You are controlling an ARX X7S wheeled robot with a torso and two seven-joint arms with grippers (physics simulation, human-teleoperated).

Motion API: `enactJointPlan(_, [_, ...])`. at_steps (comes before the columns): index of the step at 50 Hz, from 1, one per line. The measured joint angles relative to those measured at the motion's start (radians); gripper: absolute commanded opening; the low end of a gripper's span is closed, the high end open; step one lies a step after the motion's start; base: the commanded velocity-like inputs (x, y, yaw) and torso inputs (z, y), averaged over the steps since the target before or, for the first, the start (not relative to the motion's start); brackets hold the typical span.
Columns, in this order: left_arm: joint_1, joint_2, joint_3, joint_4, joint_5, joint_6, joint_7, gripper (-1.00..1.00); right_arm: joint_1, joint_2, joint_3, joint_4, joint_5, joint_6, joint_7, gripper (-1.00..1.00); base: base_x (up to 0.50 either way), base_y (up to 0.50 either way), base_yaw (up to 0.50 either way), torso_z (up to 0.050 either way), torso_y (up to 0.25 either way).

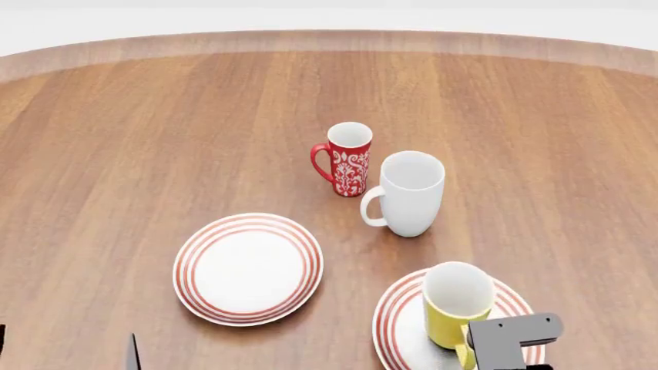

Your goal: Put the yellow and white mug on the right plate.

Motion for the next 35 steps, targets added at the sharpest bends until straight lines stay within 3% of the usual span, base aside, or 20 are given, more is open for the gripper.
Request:
enactJointPlan(19, [-0.019, 0.006, 0.021, -0.106, 0.012, 0.088, -0.034, 1.0, -0.216, 0.058, 0.081, -0.428, 0.09, 0.089, 0.106, 1.0, 0.0, 0.0, 0.0, 0.0, 0.0])
enactJointPlan(28, [-0.028, 0.009, 0.031, -0.146, 0.003, 0.117, -0.04, 1.0, -0.374, 0.047, 0.136, -0.627, 0.073, -0.009, 0.21, 1.0, 0.0, 0.0, 0.0, 0.0, 0.0])
enactJointPlan(35, [-0.026, 0.002, 0.027, -0.135, -0.02, 0.1, -0.033, 1.0, -0.487, 0.015, 0.16, -0.696, -0.031, -0.224, 0.299, 1.0, 0.0, 0.0, 0.0, 0.0, 0.0])
